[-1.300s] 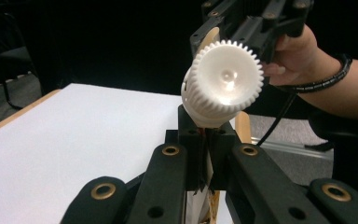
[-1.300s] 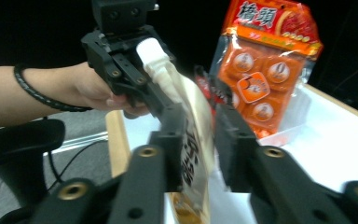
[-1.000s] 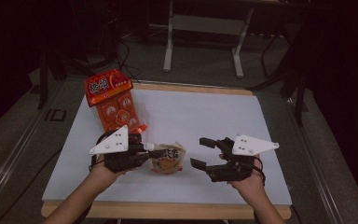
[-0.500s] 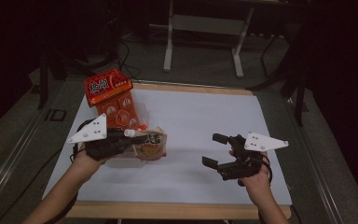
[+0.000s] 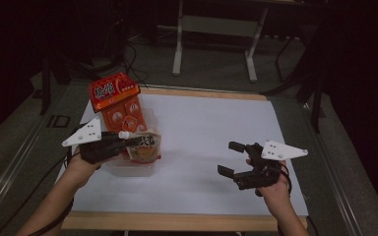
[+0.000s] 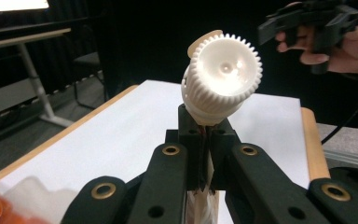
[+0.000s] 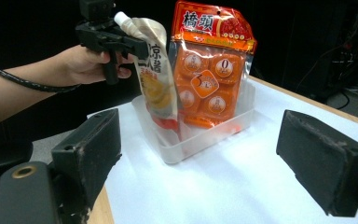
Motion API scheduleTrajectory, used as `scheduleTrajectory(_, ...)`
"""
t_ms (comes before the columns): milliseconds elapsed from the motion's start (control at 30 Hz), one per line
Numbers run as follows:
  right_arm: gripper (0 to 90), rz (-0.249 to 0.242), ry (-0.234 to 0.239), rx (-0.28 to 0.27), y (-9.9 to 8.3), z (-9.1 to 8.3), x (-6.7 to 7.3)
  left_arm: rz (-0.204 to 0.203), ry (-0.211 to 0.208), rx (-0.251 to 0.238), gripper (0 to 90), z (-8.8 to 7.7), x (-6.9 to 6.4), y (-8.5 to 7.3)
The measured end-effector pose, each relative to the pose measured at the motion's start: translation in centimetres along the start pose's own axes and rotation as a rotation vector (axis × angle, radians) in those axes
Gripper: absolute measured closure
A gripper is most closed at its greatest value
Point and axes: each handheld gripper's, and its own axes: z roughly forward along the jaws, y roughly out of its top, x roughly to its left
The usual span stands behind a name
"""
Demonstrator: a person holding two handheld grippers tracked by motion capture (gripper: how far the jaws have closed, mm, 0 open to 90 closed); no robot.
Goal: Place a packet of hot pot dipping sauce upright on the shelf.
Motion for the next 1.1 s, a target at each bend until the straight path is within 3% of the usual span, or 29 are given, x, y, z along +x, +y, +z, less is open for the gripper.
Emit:
scheduleTrajectory(400, 13.7, 0.007, 0.005, 0.003, -0.4, 0.1, 0.0, -0.021, 0.034, 0.022, 88.0, -0.7, 0.6, -2.0)
scheduleTrajectory(667, 14.0, 0.016, 0.01, 0.005, -0.5, 0.2, -0.1, -0.045, 0.011, 0.027, 87.8, -0.5, 0.5, -3.4)
scheduleTrajectory(867, 14.0, 0.019, 0.015, 0.01, -0.6, 0.3, -0.1, -0.066, 0.021, 0.013, 87.7, -0.4, 0.7, -4.8)
scheduleTrajectory(1100, 14.0, 0.028, 0.021, 0.011, -0.7, 0.4, -0.1, -0.066, 0.017, 0.062, 87.7, -0.1, 0.4, -6.1)
